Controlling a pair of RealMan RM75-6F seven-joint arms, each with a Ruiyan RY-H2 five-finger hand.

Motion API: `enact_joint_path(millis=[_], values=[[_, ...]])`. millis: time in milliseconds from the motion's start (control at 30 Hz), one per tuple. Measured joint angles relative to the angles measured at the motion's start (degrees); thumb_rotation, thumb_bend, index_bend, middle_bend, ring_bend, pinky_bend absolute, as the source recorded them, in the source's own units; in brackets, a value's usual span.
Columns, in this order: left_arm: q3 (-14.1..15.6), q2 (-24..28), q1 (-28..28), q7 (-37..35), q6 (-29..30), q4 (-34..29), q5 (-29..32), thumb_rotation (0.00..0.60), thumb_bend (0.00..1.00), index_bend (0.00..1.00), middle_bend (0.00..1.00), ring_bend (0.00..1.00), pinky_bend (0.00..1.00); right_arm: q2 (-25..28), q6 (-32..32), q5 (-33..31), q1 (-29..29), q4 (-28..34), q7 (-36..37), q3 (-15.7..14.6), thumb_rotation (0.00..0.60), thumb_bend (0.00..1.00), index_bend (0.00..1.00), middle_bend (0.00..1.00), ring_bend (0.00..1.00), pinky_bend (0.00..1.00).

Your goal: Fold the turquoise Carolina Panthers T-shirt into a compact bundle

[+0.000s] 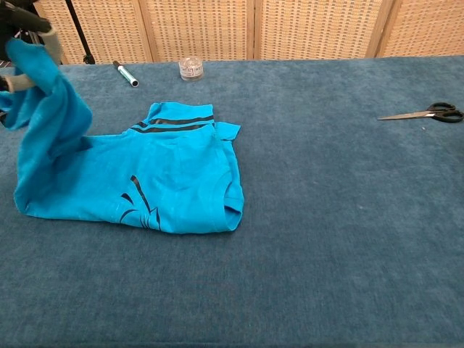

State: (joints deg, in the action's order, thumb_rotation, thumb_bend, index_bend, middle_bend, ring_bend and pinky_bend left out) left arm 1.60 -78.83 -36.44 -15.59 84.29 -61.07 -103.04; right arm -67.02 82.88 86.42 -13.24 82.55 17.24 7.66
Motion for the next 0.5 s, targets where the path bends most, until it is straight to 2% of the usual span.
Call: enact_joint_path(millis=[200, 500], values=[[0.1, -0.9, -3.9, 5.6, -4.9, -5.2, -2.8, 0.600, 0.58, 0.85, 0.00, 0.00, 0.00, 0.1, 0.1, 0.1, 0.0, 0.0, 0.2, 0.0, 0.600, 0.00, 0.00, 0.00, 0.00, 0.00], [1.2, -3.5, -6.6, 11.2, -10.0, -8.1, -4.8, 0.600, 0.57, 0.85, 0.00, 0.00, 0.00, 0.0, -0.2, 0.2, -0.1, 0.0, 0.0, -0.1, 0.600, 0.00, 0.00, 0.00, 0.00, 0.00]])
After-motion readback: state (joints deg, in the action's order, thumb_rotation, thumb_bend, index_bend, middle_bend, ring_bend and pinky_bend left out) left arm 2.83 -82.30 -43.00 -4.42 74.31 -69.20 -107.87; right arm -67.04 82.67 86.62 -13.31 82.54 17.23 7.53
